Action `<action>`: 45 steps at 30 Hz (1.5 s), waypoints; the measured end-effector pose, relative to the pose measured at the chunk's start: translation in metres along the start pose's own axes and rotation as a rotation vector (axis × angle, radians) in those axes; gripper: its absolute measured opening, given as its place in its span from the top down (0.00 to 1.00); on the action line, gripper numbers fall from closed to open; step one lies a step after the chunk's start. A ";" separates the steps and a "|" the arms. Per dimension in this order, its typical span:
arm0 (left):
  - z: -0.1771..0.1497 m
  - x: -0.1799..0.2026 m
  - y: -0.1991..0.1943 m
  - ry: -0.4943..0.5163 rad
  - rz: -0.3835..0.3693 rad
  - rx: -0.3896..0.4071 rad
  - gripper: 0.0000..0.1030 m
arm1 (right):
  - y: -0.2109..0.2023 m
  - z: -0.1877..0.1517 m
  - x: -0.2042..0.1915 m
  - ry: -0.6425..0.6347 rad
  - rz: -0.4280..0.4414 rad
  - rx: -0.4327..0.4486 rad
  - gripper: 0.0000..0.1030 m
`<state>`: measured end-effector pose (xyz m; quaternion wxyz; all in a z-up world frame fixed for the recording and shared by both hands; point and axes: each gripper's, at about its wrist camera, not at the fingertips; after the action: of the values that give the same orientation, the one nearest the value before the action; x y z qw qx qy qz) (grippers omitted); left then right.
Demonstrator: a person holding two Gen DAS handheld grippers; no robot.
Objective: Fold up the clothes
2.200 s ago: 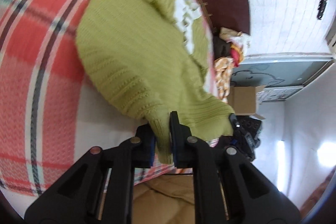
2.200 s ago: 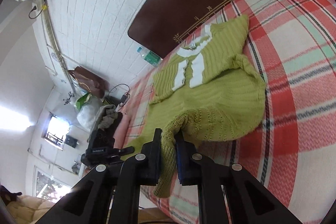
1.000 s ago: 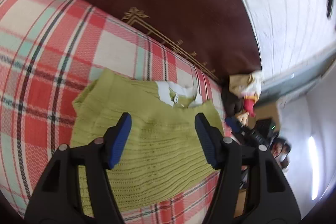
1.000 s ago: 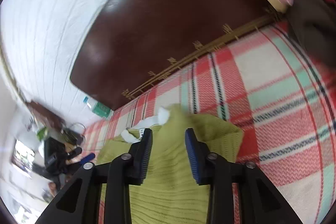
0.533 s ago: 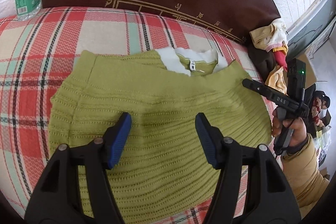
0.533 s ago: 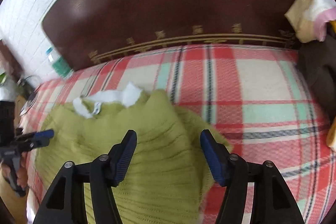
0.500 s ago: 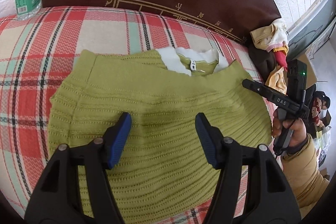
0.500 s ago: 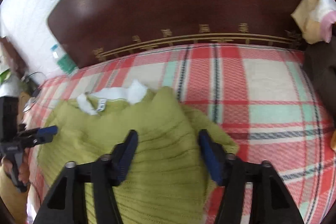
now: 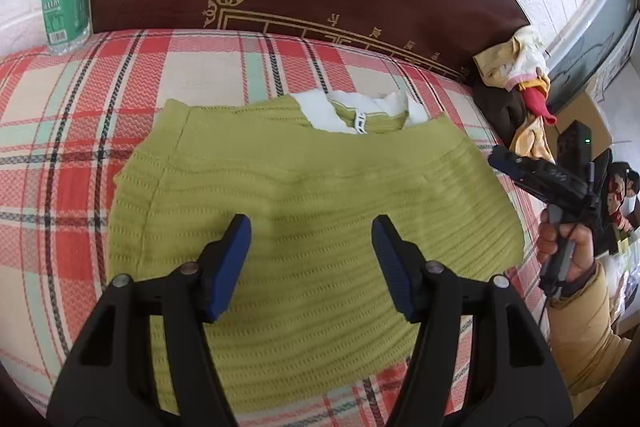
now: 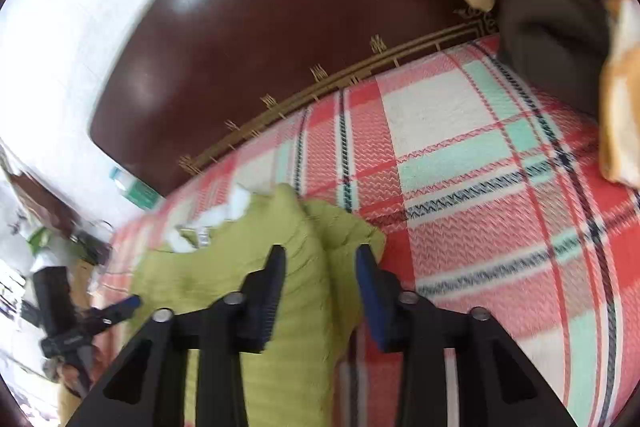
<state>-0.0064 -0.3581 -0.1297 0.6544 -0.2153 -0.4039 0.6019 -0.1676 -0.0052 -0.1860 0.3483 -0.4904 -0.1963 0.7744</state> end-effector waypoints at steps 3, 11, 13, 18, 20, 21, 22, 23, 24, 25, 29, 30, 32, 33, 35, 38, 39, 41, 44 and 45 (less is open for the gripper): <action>-0.013 0.026 -0.011 0.084 0.011 0.025 0.36 | -0.031 -0.019 0.003 0.025 0.088 0.015 0.38; -0.052 0.136 -0.015 0.410 0.043 0.087 0.17 | -0.075 -0.083 0.016 0.110 0.226 0.011 0.28; -0.060 0.161 -0.010 0.484 0.051 0.089 0.17 | -0.074 -0.096 0.018 0.122 0.233 -0.009 0.27; -0.068 0.205 0.011 0.630 0.071 0.058 0.17 | -0.078 -0.108 0.031 0.190 0.250 -0.041 0.27; -0.071 0.220 0.019 0.689 0.087 0.055 0.17 | -0.081 -0.108 0.038 0.219 0.270 -0.039 0.27; -0.072 0.228 0.023 0.726 0.105 0.059 0.17 | -0.083 -0.108 0.041 0.233 0.280 -0.038 0.26; -0.074 0.236 0.027 0.764 0.123 0.061 0.17 | -0.085 -0.108 0.044 0.247 0.290 -0.037 0.26; -0.074 0.243 0.032 0.800 0.145 0.058 0.17 | -0.087 -0.108 0.047 0.258 0.295 -0.032 0.25; -0.073 0.249 0.039 0.831 0.169 0.053 0.17 | -0.089 -0.108 0.049 0.269 0.302 -0.028 0.24; -0.073 0.255 0.045 0.863 0.194 0.047 0.17 | -0.089 -0.108 0.052 0.283 0.314 -0.026 0.24; -0.069 0.272 0.067 0.955 0.249 0.019 0.17 | -0.091 -0.107 0.060 0.314 0.330 -0.023 0.23; -0.069 0.274 0.072 0.973 0.256 0.006 0.17 | -0.091 -0.107 0.061 0.318 0.334 -0.024 0.23; -0.068 0.278 0.085 1.013 0.270 -0.028 0.17 | -0.092 -0.106 0.064 0.328 0.343 -0.026 0.23; -0.068 0.278 0.090 1.020 0.265 -0.035 0.16 | -0.092 -0.106 0.065 0.332 0.347 -0.028 0.23; -0.064 0.275 0.095 1.006 0.240 -0.037 0.13 | -0.092 -0.104 0.066 0.339 0.356 -0.028 0.22; -0.050 0.264 0.100 0.912 0.164 -0.076 0.13 | -0.092 -0.101 0.066 0.336 0.361 -0.032 0.22; -0.046 0.261 0.102 0.886 0.139 -0.086 0.13 | -0.091 -0.101 0.065 0.336 0.361 -0.033 0.22; -0.040 0.254 0.103 0.827 0.101 -0.097 0.20 | -0.089 -0.098 0.065 0.335 0.359 -0.036 0.22; -0.033 0.248 0.102 0.748 0.109 -0.083 0.52 | -0.084 -0.092 0.062 0.329 0.354 -0.046 0.22; -0.031 0.244 0.100 0.710 0.097 -0.080 0.59 | -0.081 -0.087 0.060 0.330 0.354 -0.051 0.22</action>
<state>-0.0561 -0.0991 -0.1586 0.7157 -0.4552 -0.1639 0.5037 -0.0782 0.0905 -0.2101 0.2218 -0.6459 -0.0672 0.7274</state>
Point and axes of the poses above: each gripper's, at about its wrist camera, not at the fingertips, and y roughly the way its jaws point, x to its right, z to its top, and after that the axes turned 8 degrees about y, right-handed
